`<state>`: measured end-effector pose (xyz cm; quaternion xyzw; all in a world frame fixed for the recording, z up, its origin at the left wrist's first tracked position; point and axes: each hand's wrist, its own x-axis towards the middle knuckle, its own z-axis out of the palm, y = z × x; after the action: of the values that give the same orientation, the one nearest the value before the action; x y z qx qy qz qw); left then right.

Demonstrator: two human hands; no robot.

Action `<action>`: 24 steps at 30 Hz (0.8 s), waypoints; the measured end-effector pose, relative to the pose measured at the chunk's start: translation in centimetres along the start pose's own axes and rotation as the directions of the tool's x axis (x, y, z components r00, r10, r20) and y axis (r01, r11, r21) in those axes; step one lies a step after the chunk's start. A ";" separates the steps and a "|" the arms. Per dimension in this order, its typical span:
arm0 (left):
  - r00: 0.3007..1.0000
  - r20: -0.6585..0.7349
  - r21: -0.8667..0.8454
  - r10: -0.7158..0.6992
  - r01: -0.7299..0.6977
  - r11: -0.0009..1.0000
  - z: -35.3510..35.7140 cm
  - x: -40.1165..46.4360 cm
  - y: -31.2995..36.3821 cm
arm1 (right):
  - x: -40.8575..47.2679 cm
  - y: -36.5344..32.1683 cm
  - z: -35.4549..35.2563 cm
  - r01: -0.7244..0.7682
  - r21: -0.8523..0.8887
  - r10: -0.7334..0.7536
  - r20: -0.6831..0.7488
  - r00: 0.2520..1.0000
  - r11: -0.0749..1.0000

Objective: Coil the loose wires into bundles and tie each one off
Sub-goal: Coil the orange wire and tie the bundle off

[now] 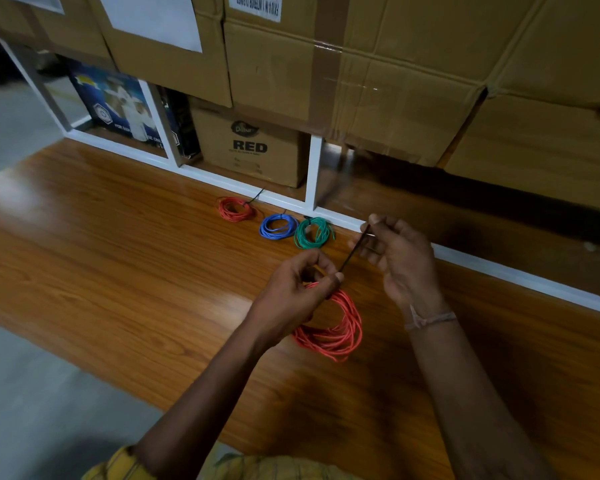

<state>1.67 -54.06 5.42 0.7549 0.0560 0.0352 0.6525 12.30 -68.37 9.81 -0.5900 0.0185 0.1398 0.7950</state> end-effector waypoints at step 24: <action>1.000 0.005 -0.001 0.030 -0.030 1.000 2.3 2.9 -2.9 | 4.4 3.9 0.1 -0.145 -0.065 0.132 -0.172 0.976 0.987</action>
<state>4.71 -55.54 2.19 0.7554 0.0432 0.0430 0.6524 15.54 -66.39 5.37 -0.6273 0.1209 0.1455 0.7555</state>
